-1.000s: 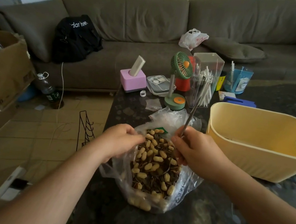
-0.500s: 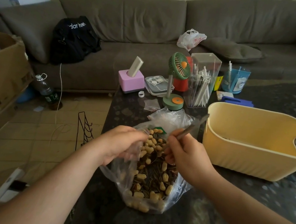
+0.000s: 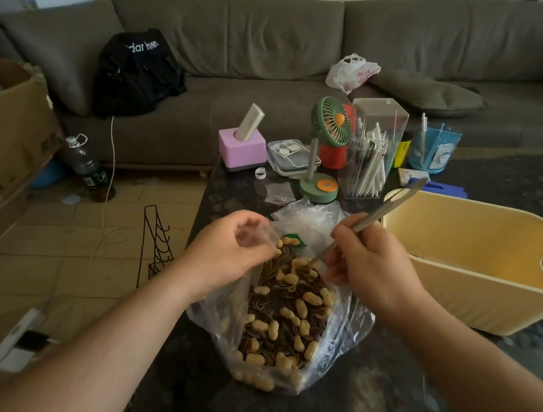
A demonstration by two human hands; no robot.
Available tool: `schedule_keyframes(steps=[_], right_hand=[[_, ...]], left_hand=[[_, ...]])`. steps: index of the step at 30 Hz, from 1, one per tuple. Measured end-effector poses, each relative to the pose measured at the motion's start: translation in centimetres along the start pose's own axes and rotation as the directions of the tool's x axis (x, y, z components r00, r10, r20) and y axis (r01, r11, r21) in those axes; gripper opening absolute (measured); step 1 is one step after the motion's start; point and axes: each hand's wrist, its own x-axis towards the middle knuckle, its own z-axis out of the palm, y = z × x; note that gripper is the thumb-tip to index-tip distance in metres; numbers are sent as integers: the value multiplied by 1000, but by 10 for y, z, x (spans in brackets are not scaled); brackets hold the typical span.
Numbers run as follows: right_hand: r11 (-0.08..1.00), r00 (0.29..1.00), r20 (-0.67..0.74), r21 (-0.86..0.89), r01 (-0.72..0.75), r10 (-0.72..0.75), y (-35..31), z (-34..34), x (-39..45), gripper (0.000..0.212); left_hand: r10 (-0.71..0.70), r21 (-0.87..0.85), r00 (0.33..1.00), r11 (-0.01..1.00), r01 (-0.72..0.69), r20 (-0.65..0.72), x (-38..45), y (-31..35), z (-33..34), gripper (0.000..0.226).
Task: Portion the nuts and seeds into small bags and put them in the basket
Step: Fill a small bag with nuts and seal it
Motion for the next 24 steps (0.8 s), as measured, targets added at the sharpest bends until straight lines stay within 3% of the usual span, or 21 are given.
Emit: schedule_keyframes(steps=[7, 16, 24], right_hand=[[978, 984, -128, -181, 100, -124, -21, -31, 4, 21], [965, 984, -116, -239, 106, -137, -22, -39, 7, 20], [963, 989, -81, -250, 99, -122, -26, -40, 11, 18]], left_hand=[[63, -94, 998, 993, -65, -20, -10, 7, 35, 43], [-13, -128, 999, 992, 20, 52, -10, -12, 39, 67], [-10, -153, 996, 988, 23, 89, -11, -17, 38, 62]])
